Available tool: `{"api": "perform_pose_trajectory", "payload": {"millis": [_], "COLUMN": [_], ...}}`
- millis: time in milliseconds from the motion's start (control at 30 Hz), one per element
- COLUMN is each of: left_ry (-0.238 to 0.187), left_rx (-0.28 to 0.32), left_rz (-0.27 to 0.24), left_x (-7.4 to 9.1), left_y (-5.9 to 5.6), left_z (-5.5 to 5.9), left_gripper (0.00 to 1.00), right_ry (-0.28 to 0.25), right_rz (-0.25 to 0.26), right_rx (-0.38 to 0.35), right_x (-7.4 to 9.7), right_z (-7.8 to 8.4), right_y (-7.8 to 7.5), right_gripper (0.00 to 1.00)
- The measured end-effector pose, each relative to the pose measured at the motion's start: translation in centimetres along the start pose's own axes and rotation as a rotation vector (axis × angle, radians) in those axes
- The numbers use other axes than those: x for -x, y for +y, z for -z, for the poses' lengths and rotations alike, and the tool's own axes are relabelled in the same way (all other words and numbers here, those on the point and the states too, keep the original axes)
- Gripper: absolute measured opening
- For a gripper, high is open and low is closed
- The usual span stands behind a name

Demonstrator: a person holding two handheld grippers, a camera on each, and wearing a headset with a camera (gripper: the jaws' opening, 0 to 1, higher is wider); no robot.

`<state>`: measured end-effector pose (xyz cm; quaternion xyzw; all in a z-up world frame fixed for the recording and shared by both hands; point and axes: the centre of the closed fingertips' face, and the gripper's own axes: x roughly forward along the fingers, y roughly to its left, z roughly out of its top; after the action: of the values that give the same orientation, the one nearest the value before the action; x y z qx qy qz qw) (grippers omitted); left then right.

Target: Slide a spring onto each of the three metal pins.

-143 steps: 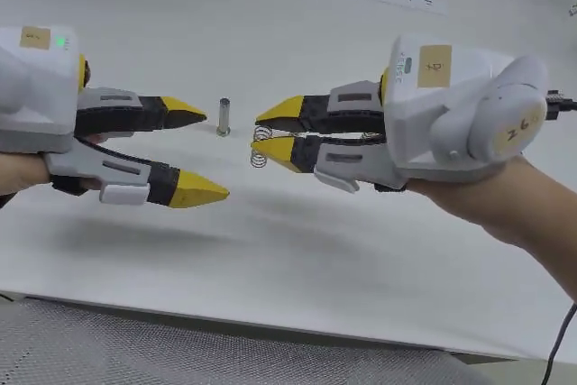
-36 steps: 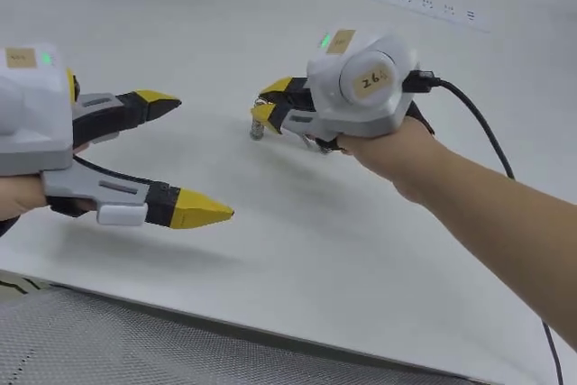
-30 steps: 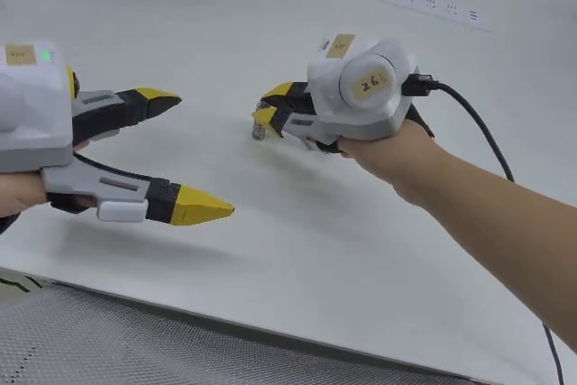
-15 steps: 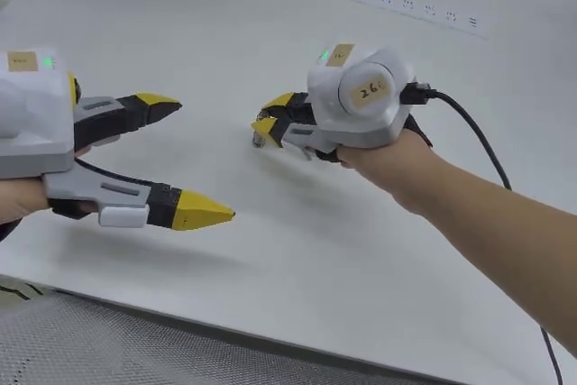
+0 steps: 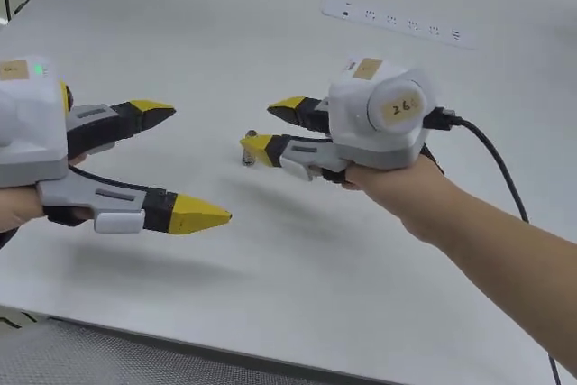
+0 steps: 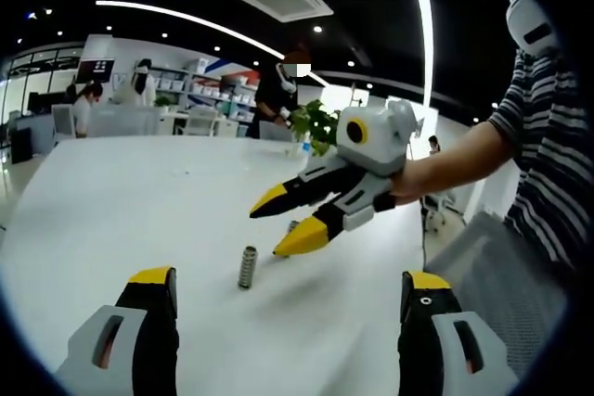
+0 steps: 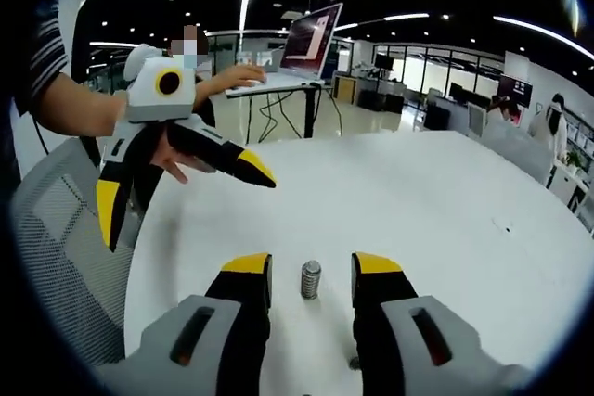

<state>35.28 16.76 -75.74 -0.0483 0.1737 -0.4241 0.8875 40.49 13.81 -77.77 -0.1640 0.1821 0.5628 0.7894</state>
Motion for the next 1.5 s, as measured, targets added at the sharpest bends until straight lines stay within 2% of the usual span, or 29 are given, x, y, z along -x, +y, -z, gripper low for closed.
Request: {"api": "perform_pose_trajectory", "payload": {"millis": [100,233,467,567,733,833,967,1200,1333,1500], "left_ry": [-0.003,-0.008,-0.003,0.007,0.007,0.015,0.014,0.010,0.008,0.015], "left_rx": [-0.005,-0.009,-0.023,-0.027,-0.033,-0.040,-0.050,-0.058,-0.060,-0.062], "left_rz": [-0.002,-0.004,0.017,0.018,0.026,0.030,0.030,0.031,0.017,-0.001], "left_x": [-0.2,-0.4,-0.9,-1.0,-1.1,-1.2,-1.3,-1.0,-0.5,0.2], "left_y": [0.1,0.2,-0.3,-0.2,-0.4,-0.5,-0.6,-0.9,-0.7,-0.4], "left_z": [-0.4,-0.7,-1.1,-0.9,-1.0,-0.8,-0.8,-1.0,-1.1,-0.8], "left_gripper": [0.98,0.98,0.98,0.98,0.98,0.98,0.98,0.98,0.98,0.98], "right_ry": [-0.046,-0.084,-0.138,-0.163,-0.177,-0.211,-0.241,-0.238,-0.237,-0.216], "right_rz": [-0.007,0.012,0.052,0.072,0.118,0.154,0.177,0.205,0.228,0.246], "right_rx": [-0.038,-0.068,-0.103,-0.143,-0.179,-0.196,-0.234,-0.256,-0.274,-0.280], "right_x": [1.1,2.4,5.3,6.5,8.6,10.0,11.5,14.3,15.6,17.0], "right_z": [0.0,0.0,0.2,0.8,2.4,2.7,3.0,5.0,5.9,7.1], "right_y": [0.2,-0.2,-0.9,-1.1,-1.5,-1.9,-2.1,-1.7,-2.0,-1.6], "right_gripper": [0.40,0.52,0.64,0.72,0.85,0.91,0.99,0.99,0.99,0.99]}}
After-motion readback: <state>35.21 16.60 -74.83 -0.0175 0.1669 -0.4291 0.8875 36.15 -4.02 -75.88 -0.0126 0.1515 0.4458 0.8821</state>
